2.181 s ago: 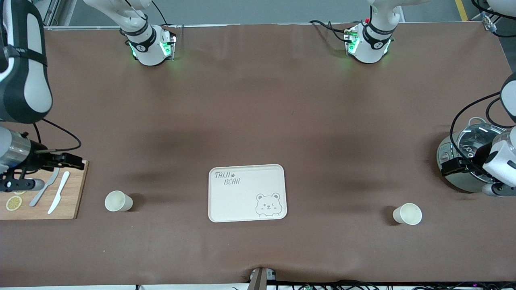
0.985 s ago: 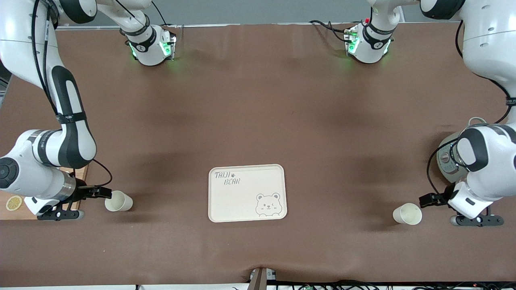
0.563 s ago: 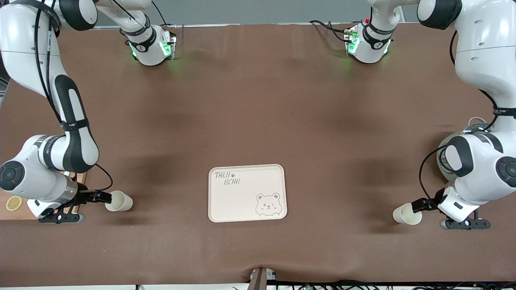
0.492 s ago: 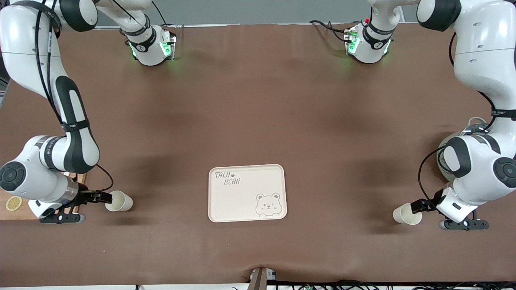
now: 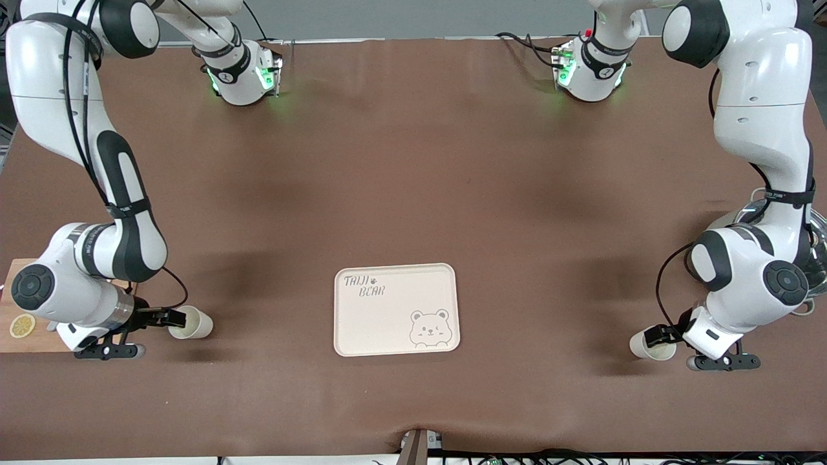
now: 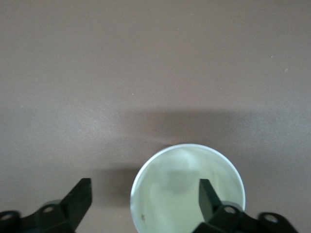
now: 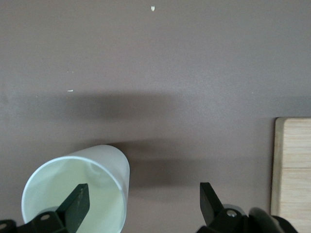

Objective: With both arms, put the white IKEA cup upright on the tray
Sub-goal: 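Close the right gripper on one cup while the left gripper grasps the other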

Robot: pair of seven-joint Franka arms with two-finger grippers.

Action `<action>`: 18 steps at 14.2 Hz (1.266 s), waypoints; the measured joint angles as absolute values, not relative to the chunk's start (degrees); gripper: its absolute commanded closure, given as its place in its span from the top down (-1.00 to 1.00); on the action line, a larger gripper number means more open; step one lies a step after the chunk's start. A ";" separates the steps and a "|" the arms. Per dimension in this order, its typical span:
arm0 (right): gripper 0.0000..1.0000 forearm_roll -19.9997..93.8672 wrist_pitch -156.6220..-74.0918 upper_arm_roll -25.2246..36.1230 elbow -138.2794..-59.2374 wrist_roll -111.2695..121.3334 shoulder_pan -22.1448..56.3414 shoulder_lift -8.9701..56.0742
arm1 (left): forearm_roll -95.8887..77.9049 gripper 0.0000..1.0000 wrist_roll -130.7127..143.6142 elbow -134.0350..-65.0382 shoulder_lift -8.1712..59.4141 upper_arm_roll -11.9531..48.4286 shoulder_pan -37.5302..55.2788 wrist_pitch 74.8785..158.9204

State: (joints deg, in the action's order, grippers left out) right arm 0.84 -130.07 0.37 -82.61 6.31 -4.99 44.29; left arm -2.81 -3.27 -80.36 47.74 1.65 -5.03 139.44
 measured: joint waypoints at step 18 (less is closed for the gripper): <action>-0.49 0.84 -133.73 0.30 -82.53 6.32 -4.83 46.96 | -4.11 -1.00 -1.66 -79.24 47.14 1.66 -3.70 137.72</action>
